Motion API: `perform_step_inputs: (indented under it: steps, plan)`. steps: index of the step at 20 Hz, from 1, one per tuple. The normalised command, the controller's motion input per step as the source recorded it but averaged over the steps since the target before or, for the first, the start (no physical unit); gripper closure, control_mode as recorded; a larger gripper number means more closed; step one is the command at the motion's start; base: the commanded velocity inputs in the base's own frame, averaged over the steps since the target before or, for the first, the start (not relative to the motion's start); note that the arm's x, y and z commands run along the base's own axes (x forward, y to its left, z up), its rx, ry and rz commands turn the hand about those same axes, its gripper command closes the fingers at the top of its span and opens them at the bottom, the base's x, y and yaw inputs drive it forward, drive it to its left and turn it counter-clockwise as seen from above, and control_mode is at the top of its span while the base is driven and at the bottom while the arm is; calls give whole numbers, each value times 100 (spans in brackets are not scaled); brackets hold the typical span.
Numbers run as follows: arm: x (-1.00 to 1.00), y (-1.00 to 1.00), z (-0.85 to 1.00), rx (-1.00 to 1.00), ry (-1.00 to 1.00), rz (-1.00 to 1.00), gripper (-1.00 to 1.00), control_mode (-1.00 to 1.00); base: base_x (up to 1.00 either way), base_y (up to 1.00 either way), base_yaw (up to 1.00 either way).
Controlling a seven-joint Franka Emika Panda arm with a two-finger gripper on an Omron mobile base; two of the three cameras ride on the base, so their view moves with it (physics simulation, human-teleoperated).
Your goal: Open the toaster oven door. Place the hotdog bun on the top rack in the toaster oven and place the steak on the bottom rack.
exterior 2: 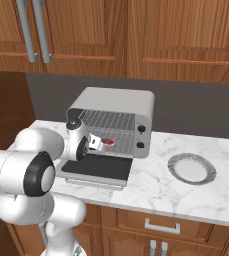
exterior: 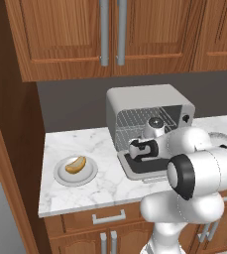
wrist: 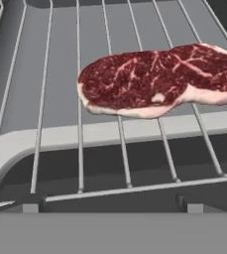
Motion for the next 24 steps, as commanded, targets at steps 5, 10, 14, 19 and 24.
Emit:
perform_step_inputs:
  steps: [5,10,14,19,24]
  plan:
    - [17,-1,0,0,-3,-5,-100,-100,0,0,0]
    - [14,-3,0,0,-4,-1,-100,-100,0,0,0]
    - [14,-7,0,0,-2,0,-100,-100,0,0,0]
    - [20,-11,0,0,-2,0,-100,-100,0,0,0]
    - [19,-8,0,0,-4,0,-100,-100,0,0,0]
